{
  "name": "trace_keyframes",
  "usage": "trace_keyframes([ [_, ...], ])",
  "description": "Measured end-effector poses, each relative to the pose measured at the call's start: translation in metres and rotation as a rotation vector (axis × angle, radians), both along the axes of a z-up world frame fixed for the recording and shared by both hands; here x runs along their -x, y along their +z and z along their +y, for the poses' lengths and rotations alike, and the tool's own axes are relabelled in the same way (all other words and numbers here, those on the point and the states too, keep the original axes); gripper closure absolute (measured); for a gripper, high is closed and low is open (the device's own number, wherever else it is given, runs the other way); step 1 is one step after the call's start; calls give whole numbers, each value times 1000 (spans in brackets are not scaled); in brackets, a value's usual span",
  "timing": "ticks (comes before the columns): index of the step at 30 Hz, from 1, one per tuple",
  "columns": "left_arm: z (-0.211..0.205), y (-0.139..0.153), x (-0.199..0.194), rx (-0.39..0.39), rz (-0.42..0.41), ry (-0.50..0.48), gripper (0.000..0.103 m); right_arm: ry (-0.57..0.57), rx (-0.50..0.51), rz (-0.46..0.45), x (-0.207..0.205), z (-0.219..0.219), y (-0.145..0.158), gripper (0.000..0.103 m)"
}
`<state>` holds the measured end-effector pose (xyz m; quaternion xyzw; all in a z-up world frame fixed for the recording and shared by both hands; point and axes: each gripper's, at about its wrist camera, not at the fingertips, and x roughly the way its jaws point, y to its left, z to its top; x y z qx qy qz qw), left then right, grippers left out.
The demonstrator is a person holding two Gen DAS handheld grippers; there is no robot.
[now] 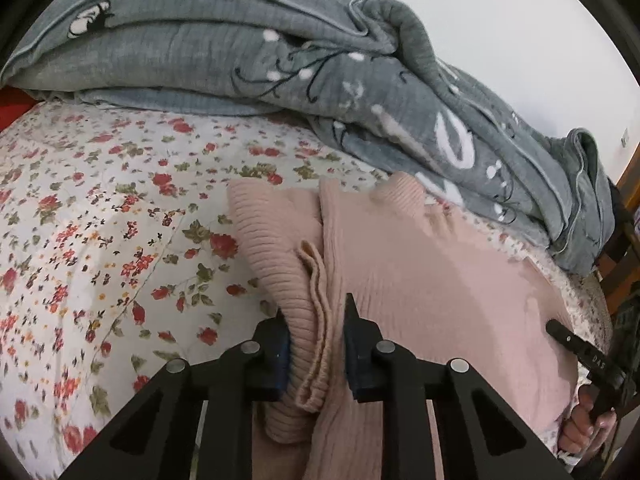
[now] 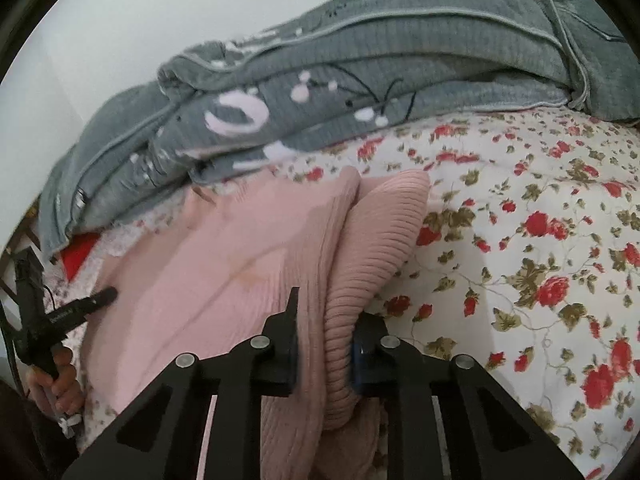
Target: Fold small clothes
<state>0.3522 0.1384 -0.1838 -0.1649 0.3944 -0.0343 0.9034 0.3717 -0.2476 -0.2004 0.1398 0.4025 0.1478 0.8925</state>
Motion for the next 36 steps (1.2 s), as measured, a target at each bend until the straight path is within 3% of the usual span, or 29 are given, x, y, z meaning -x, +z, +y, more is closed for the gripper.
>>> trace_keyframes([
  [9, -27, 23, 74, 36, 23, -64, 82, -5, 49, 17, 83, -22, 31, 84],
  [15, -41, 20, 153, 47, 39, -89, 82, 15, 102, 15, 165, -41, 36, 84],
  [19, -39, 10, 188, 64, 39, -74, 80, 36, 144, -6, 196, -42, 33, 83],
  [25, -30, 1, 189, 103, 60, -38, 72, -20, 246, 4, 185, -32, 23, 72],
  [28, -31, -3, 185, 78, 72, -45, 55, -114, 262, -18, 195, -36, 37, 68],
  [30, -33, -7, 182, 59, 74, -58, 52, -160, 264, -46, 205, -36, 45, 68],
  [36, -39, -15, 173, 85, 51, -82, 44, -58, 263, -99, 241, 22, 55, 67],
])
